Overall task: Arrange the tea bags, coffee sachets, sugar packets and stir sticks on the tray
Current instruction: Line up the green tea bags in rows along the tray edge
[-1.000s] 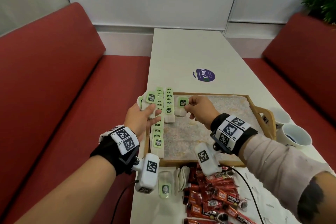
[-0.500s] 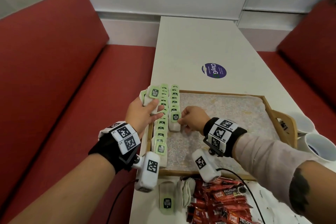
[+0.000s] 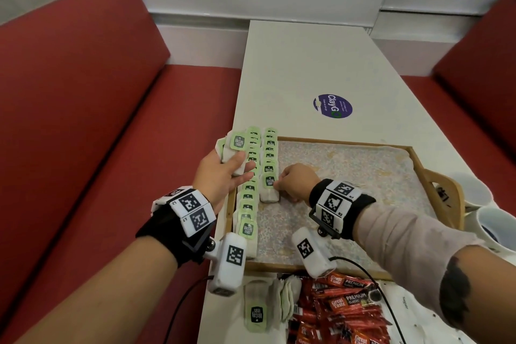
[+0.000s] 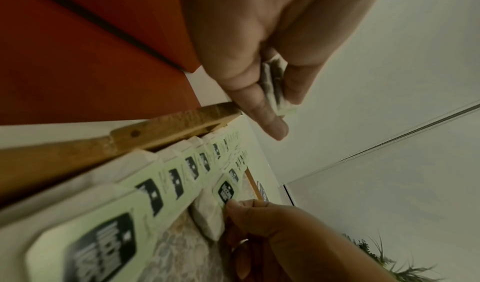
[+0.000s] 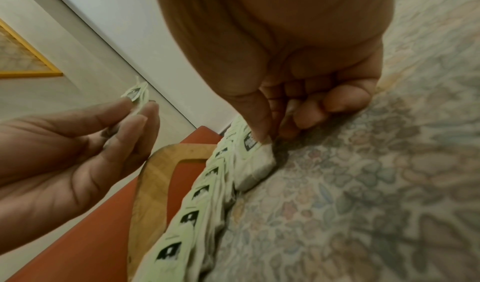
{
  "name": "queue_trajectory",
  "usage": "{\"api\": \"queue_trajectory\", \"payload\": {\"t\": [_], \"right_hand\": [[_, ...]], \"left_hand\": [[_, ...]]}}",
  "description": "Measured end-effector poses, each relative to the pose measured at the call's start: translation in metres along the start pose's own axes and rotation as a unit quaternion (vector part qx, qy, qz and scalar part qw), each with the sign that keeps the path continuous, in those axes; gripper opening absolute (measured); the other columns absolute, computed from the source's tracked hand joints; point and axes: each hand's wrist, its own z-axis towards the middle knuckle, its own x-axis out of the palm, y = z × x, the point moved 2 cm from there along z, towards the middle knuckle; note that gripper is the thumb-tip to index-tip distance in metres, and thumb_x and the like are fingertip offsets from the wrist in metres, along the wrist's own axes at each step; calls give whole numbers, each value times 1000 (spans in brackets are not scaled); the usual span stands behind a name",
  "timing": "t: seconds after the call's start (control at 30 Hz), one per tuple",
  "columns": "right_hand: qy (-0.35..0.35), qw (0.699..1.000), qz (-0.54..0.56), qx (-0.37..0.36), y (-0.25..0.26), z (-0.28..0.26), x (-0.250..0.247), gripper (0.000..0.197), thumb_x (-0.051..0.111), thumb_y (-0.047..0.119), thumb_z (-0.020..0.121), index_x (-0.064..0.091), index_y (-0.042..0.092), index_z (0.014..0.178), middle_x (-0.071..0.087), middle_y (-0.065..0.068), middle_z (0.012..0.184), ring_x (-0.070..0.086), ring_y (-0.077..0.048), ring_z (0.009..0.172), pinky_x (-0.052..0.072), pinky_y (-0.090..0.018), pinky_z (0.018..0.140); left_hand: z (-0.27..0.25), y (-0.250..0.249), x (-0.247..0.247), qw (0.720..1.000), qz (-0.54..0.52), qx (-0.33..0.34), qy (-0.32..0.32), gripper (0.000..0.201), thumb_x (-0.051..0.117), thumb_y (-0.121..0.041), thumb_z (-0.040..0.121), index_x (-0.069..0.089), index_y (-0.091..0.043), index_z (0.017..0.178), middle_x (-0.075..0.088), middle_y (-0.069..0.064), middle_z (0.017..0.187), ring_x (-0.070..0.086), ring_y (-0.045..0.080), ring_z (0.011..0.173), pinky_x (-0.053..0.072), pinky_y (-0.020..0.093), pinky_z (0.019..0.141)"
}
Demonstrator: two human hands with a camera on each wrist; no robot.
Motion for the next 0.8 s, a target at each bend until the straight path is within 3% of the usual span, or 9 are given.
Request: {"api": "queue_trajectory", "payload": {"t": [0.27, 0.37, 0.53, 0.7, 0.8], "right_hand": [[2, 999, -34, -6, 0, 1, 0, 22, 59, 16, 89, 51, 8, 70, 59, -14, 80, 53, -26, 72, 43, -31, 65], [-33, 998, -4, -45, 4, -6, -8, 26, 60, 22, 90, 48, 14, 69, 56, -2, 72, 53, -20, 70, 43, -27, 62], [-93, 972, 142, -164, 24, -24, -20, 20, 55, 28, 94, 53, 16, 77, 57, 1, 74, 48, -13, 63, 44, -34, 70], [-80, 952, 213, -206, 39, -40, -28, 16, 58, 31, 94, 61, 15, 94, 58, 3, 77, 48, -8, 57, 41, -21, 57], [-77, 951, 217, -208, 41, -41, -28, 20, 60, 29, 92, 62, 12, 102, 58, 1, 79, 48, -5, 57, 40, -14, 49]], "left_hand": [[0, -2, 2, 998, -50, -31, 5, 28, 43, -12, 100, 50, -6, 127, 64, 7, 106, 67, 17, 85, 59, 26, 71], [-2, -3, 3, 996, -76, -47, 25, 31, 35, -12, 103, 46, -5, 131, 62, 9, 110, 66, 20, 90, 60, 27, 70], [-5, -2, 5, 996, -51, -29, 64, 33, 34, -7, 102, 44, -9, 133, 63, 5, 114, 65, 18, 97, 58, 23, 76], [-9, 0, 6, 997, -20, -13, 75, 30, 42, -3, 98, 51, -13, 126, 67, 3, 107, 68, 11, 86, 57, 20, 69], [-10, 2, 6, 997, -4, -10, 77, 30, 47, -3, 96, 52, -12, 124, 68, 3, 104, 70, 10, 82, 57, 22, 71]]}}
